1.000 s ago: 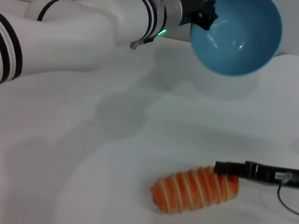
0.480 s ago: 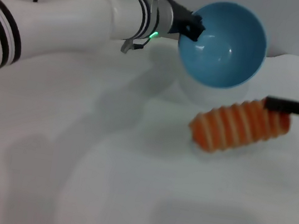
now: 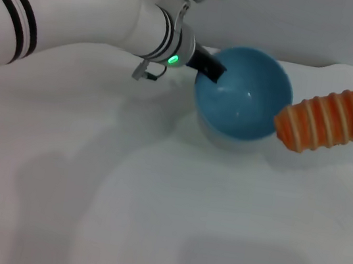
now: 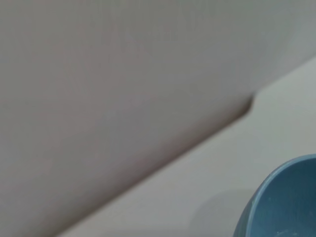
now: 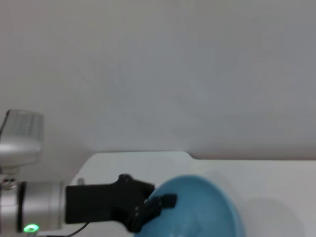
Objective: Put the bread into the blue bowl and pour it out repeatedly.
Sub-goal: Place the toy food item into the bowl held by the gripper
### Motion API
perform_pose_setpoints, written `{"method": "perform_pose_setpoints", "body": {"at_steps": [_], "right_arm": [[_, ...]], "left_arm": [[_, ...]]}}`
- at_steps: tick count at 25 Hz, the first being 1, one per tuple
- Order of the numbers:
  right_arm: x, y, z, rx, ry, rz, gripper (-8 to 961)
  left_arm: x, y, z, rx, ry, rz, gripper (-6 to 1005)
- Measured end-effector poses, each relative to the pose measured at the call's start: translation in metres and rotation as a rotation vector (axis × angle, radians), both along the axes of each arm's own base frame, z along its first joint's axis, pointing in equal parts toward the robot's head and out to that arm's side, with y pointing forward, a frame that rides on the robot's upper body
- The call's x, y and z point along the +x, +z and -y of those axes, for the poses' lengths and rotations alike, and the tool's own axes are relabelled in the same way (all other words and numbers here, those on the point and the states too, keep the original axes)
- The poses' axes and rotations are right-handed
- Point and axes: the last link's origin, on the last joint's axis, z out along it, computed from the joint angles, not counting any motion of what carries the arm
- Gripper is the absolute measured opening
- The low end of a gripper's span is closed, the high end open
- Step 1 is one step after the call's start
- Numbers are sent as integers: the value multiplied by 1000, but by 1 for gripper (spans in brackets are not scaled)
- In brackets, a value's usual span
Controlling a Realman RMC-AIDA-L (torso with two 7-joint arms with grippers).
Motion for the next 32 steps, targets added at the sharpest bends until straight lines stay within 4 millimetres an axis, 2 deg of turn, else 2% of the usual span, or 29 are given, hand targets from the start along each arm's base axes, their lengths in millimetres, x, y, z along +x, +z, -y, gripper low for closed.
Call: {"method": "perform_pose_setpoints", "body": {"at_steps": [6,12,18,27,32], "right_arm": [[7,-13,-6,2,-39,-7,134],[13,-39,-8,-12,-54,-46,129],[14,-61,-9,-67,-78,-72,125],[21,-60,-8,-48,-98,-62,117],[21,-56,-9,-30,-96,-71,184]], "left_arm": [[12,-11,15,-94,9,-2,-1],[23,-29,32,-167,-1,40,-2],[30,-32,33,-160,-24,55,-1],[28,-32,32,-150,-19,64,-2],[26,-31,32,-145,-11,66,-2]]}}
